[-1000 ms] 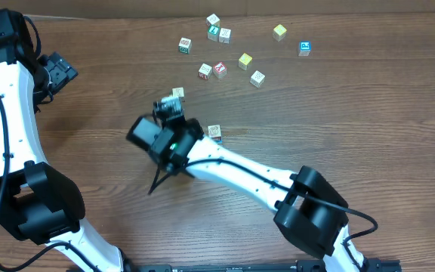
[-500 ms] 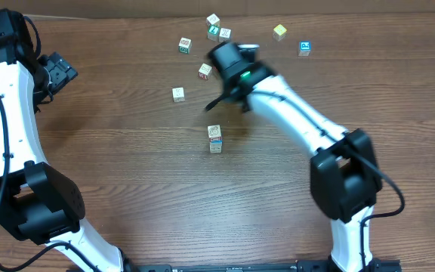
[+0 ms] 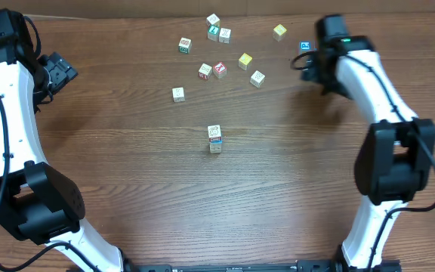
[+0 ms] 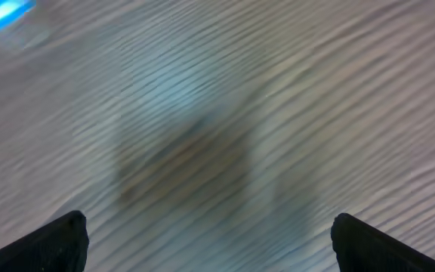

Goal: Form a tower

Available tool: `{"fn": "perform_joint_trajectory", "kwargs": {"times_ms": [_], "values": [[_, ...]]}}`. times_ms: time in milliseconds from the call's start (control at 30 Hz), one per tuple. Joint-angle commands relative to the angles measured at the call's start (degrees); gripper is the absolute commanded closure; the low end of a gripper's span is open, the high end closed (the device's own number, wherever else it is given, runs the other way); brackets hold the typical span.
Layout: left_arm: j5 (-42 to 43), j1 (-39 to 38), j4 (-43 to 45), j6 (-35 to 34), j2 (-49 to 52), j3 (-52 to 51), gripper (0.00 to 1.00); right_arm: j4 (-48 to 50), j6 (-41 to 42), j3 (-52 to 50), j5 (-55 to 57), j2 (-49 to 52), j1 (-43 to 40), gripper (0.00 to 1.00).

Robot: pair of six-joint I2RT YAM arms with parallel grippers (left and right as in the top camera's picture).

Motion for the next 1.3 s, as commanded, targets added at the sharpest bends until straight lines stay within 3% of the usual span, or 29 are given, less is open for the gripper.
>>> {"fn": "perform_joint_trajectory", "kwargs": {"times_ms": [0, 267, 700, 1267], "values": [[-0.31, -0.39, 0.07, 0.28, -0.13, 0.04, 0.00, 0.37, -0.04, -0.04, -1.25, -0.72, -3.17, 0.00], [-0.31, -0.39, 0.07, 0.28, -0.13, 0.04, 0.01, 0.35, -0.04, -0.04, -1.25, -0.72, -8.59, 0.00], [-0.28, -0.39, 0.07, 0.26, 0.02, 0.04, 0.01, 0.35, -0.04, -0.04, -1.25, -0.72, -9.20, 0.00], [-1.14, -7.56, -0.98, 2.34, -18.78, 0.02, 0.01, 0.35, -0.04, -0.04, -1.25, -0.72, -9.20, 0.00]]}}
